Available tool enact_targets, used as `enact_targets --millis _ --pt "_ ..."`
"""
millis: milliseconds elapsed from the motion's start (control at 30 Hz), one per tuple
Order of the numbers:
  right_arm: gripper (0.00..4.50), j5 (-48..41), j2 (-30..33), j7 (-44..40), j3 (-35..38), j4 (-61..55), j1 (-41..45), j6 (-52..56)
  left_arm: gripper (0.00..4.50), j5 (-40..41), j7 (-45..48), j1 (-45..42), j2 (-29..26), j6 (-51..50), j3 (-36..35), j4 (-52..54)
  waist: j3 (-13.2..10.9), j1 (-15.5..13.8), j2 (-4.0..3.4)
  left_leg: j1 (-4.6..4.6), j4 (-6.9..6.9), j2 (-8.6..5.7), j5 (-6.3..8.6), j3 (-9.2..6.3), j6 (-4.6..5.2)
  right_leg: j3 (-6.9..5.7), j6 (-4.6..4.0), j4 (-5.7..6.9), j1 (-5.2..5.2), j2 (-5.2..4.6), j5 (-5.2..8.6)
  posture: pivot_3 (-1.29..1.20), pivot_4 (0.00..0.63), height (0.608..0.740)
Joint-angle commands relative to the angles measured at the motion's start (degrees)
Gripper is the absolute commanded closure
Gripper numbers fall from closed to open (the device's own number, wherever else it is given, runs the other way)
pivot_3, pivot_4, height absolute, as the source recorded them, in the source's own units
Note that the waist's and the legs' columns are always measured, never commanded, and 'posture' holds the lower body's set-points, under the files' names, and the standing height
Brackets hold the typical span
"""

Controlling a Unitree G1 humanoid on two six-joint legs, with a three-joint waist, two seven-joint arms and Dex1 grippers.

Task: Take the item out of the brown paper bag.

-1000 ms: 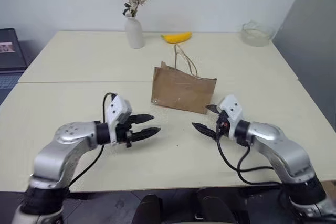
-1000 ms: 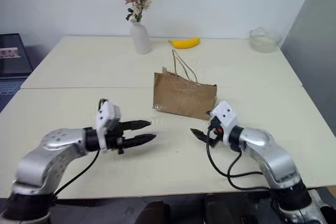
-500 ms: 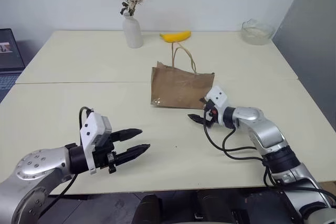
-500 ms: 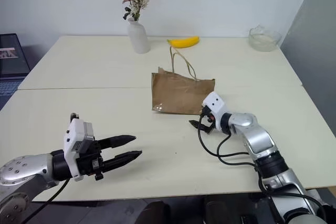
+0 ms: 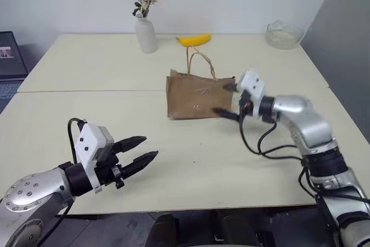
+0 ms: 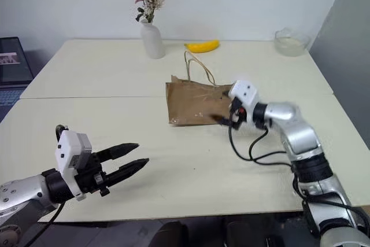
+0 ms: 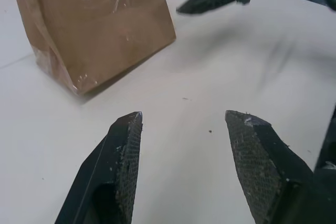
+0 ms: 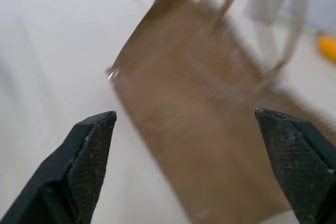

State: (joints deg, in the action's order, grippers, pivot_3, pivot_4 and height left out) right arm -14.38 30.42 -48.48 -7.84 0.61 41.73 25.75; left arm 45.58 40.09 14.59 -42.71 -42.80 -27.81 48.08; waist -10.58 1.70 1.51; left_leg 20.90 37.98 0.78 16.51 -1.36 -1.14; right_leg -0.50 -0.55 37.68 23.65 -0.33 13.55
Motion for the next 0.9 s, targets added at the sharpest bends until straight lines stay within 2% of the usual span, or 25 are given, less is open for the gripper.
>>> enact_targets --millis 33,267,333,467,567,733,900 --pt "1.3 1.0 0.5 0.2 2.7 5.9 6.8 -2.8 1.81 1.2 -3.1 -0.4 0.2 1.7 -2.3 4.1 0.0 0.1 0.0 -0.02 0.0 0.01 0.0 -0.02 0.0 -0.02 -0.01 0.01 -0.01 0.02 0.0 0.0 0.15 0.74" --pt "3.89 14.7 -4.3 4.2 -3.4 43.3 24.8 -24.4 1.81 4.5 -8.5 2.2 0.4 1.6 -4.3 8.8 0.0 0.3 0.0 -0.03 -0.08 0.02 0.0 0.05 0.0 0.04 -0.12 -0.02 0.0 0.06 0.04 0.0 0.15 0.74" --pt "4.49 18.9 -6.7 6.9 -5.5 53.4 29.6 -29.9 1.81 3.5 -8.7 4.1 0.3 1.9 -4.5 9.3 0.0 0.3 -0.02 0.02 -0.11 0.05 0.0 0.05 0.0 0.05 -0.17 0.0 0.06 0.08 0.06 0.0 0.15 0.74" --pt "4.49 23.1 -9.8 7.0 -7.6 64.3 34.4 -35.7 1.81 1.8 -8.1 6.1 -0.5 2.8 -3.6 9.5 -0.1 0.1 -0.08 0.15 -0.12 0.05 0.0 0.09 -0.01 0.09 -0.49 0.01 0.23 0.07 -0.08 0.0 0.15 0.74" --pt "4.49 23.0 -10.0 -0.7 -7.6 65.5 35.0 -37.9 1.81 0.4 -6.4 7.6 -1.3 3.7 -3.9 8.7 -0.1 -0.1 -0.08 0.35 -0.11 0.04 -0.01 0.06 -0.01 0.06 -0.5 0.01 0.39 0.05 -0.08 0.0 0.15 0.74" --pt "4.49 18.7 -6.6 -19.1 -6.2 58.7 32.1 -36.8 1.81 -0.6 -1.6 11.3 -3.1 5.0 -7.2 7.4 -0.1 -0.1 -0.12 0.42 -0.09 0.01 -0.01 0.05 -0.01 0.01 -0.49 -0.02 0.41 -0.01 -0.09 0.0 0.15 0.74" --pt "4.49 17.8 -2.6 -29.1 -7.9 45.3 23.7 -33.6 1.81 -1.7 2.4 14.8 -3.8 6.4 -8.3 7.1 -0.1 -0.1 -0.12 0.34 -0.1 0.03 0.0 0.04 -0.01 -0.01 -0.45 0.0 0.37 0.0 -0.06 0.0 0.15 0.74"
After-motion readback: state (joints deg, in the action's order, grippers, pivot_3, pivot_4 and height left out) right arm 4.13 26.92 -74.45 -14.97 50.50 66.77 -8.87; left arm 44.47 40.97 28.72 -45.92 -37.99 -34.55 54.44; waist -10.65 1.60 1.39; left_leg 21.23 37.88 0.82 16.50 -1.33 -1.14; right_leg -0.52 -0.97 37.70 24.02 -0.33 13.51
